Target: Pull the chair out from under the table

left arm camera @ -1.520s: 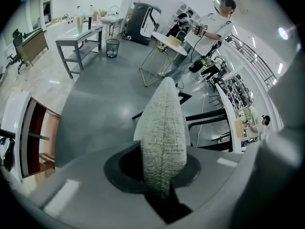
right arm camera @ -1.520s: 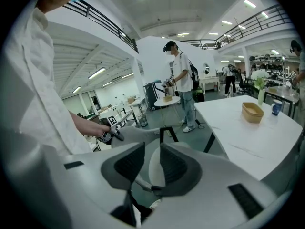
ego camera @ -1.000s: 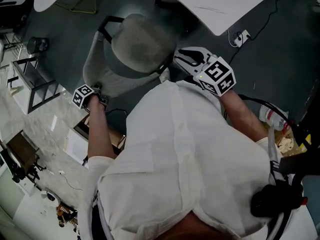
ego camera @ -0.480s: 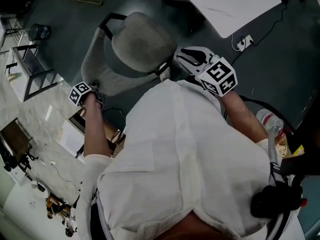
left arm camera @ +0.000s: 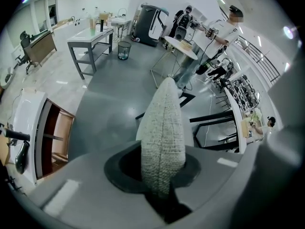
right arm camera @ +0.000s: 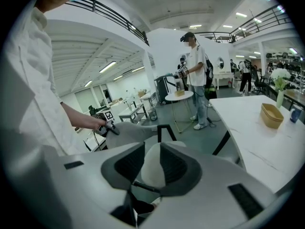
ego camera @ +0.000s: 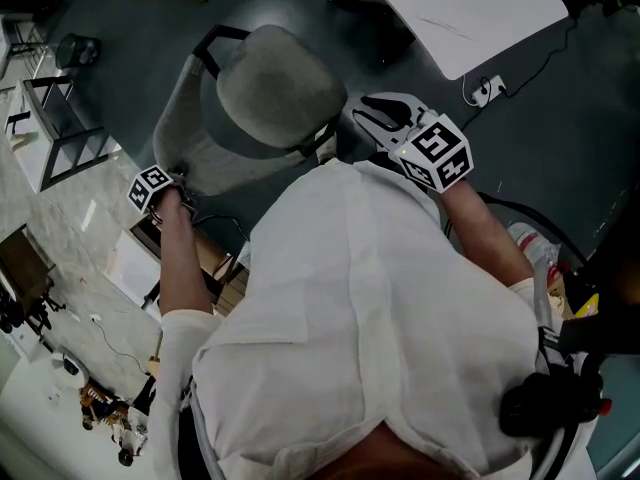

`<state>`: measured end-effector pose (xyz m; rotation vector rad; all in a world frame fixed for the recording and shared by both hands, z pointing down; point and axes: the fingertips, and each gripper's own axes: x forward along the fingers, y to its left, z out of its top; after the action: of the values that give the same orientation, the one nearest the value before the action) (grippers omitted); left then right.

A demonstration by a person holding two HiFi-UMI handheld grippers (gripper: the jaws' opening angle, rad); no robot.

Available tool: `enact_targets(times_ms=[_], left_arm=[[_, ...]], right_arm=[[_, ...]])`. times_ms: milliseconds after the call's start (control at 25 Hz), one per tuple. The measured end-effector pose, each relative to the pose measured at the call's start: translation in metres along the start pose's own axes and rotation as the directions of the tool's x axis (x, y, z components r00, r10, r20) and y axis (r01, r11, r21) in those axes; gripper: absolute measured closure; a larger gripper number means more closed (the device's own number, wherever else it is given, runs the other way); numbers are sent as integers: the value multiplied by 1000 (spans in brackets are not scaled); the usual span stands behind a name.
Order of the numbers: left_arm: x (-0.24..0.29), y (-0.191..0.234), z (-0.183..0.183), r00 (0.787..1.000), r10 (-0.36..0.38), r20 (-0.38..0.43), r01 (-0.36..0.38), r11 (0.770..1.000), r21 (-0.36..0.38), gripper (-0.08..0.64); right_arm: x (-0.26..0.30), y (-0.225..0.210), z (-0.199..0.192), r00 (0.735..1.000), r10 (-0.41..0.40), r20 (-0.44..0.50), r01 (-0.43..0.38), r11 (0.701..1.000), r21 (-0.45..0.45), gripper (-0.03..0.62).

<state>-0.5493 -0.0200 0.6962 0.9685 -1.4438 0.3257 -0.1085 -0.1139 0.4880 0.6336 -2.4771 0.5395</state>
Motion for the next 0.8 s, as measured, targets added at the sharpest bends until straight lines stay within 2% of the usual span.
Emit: enact_targets(times_ms=[320,520,600,680,800], left_arm=[[2,1,-1,1000,16,3,-16,999,33,485],[4,6,-2,997,72,-2,-72,995,71,468],[1,12,-2,993,117,1,-116,988,101,462],[-11,25,4,984,173,38,-176,976,128,447],[-40,30,10,964,225,144,-245,960,137,433]], right_arm=[[-4,-1,-2,1000,-7,-5,7,1000,3,492],[-8,-3,-9,1000,-7,-13,7,1000,0,492],[-10,-2,-9,1000,-6,-10,6,1000,-2,492],[-7,4,-9,1000,8,-3,-8,1000,-9,492],[-10,6,-10,999,51,-1,-51,998,-32,492]])
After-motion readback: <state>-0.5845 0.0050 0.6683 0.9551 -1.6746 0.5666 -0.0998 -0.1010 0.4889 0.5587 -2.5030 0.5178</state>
